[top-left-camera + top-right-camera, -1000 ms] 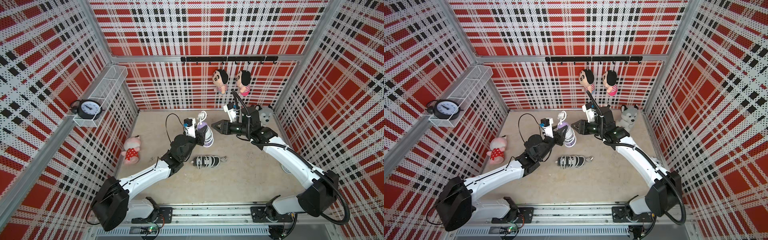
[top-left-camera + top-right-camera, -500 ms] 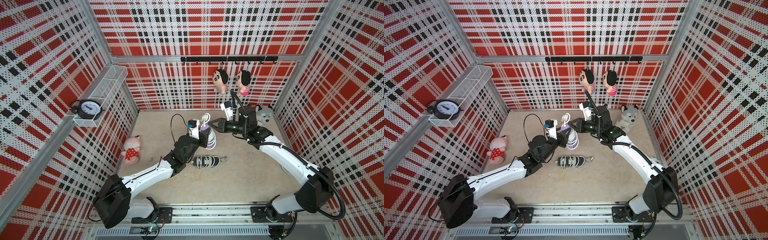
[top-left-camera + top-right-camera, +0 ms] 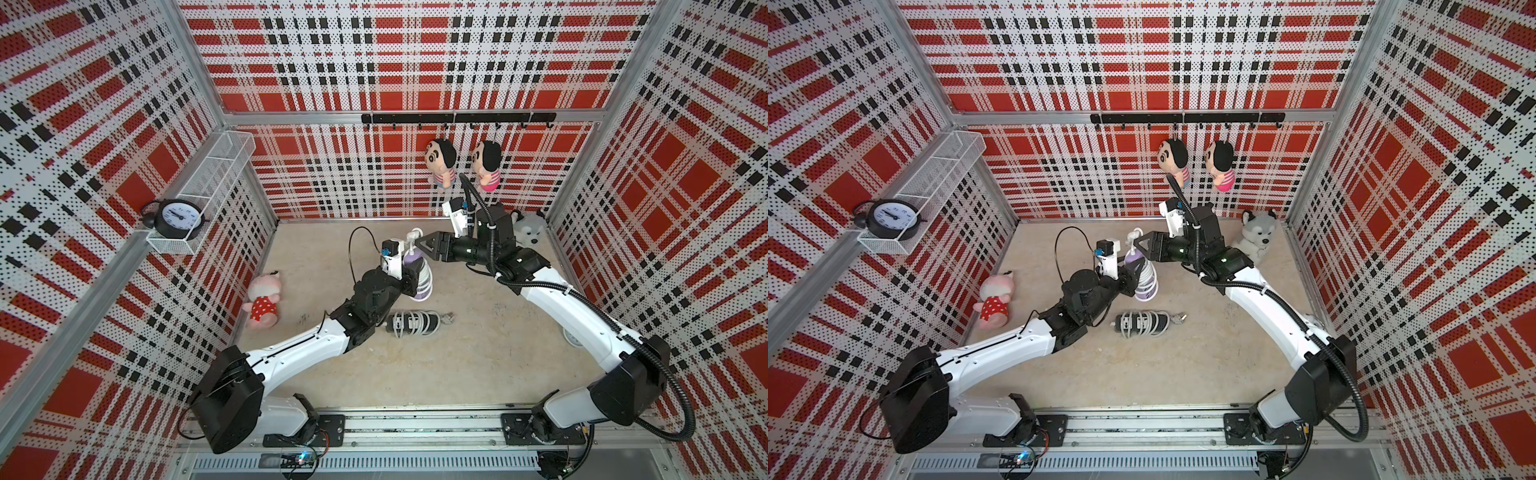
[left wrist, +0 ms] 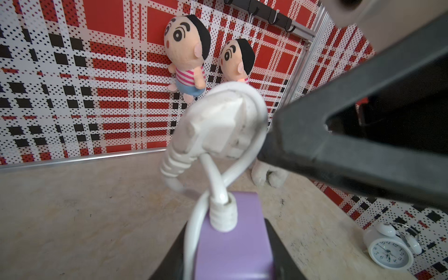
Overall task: Unwrap the cord wrapped around the power strip
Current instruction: Unwrap the power cord from the power strip.
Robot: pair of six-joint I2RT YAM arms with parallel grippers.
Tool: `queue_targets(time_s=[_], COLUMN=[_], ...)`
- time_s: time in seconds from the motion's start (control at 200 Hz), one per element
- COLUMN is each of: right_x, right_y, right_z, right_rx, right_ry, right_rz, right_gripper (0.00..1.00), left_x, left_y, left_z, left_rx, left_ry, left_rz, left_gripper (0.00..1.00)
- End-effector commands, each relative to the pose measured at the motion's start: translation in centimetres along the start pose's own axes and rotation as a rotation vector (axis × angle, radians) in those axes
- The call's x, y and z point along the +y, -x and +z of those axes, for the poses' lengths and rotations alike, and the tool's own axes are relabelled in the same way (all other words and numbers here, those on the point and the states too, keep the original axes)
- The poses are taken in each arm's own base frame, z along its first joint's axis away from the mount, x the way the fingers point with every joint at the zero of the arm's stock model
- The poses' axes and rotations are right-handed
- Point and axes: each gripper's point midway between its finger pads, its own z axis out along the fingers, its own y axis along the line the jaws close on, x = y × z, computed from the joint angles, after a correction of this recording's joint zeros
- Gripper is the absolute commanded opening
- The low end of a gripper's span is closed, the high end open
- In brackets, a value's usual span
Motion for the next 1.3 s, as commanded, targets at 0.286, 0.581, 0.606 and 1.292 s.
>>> queue_targets(time_s=[0.286,0.581,0.606,1.292], right_x=[-1.3,-0.8,-0.7,2.9], right_y=[0.5,0.2,0.2,0.3], right_z=[1.1,1.9,1.9,1.0], right_rx=[0.020,0.031,0.030,0.018], right_ry=[-0.093,-0.046,-0.037,0.299], right_rz=[-0.008,0.024,0.025,0.130], right_gripper=[0.54,0.53,0.52,0.20], left_x=[-1.7,-2.0,-2.0,-4.6], left_y=[3.9,3.6,3.5,1.9], left_z=[0.0,0.3,0.3,0.9], left_rx=[-0.098,-0.092,-0.089,-0.037], left_ry=[-0.032,-0.036,-0.033,-0.167], left_rz=[0.007,0.018,0.019,0.035], left_gripper=[0.00,0.00,0.00,0.00])
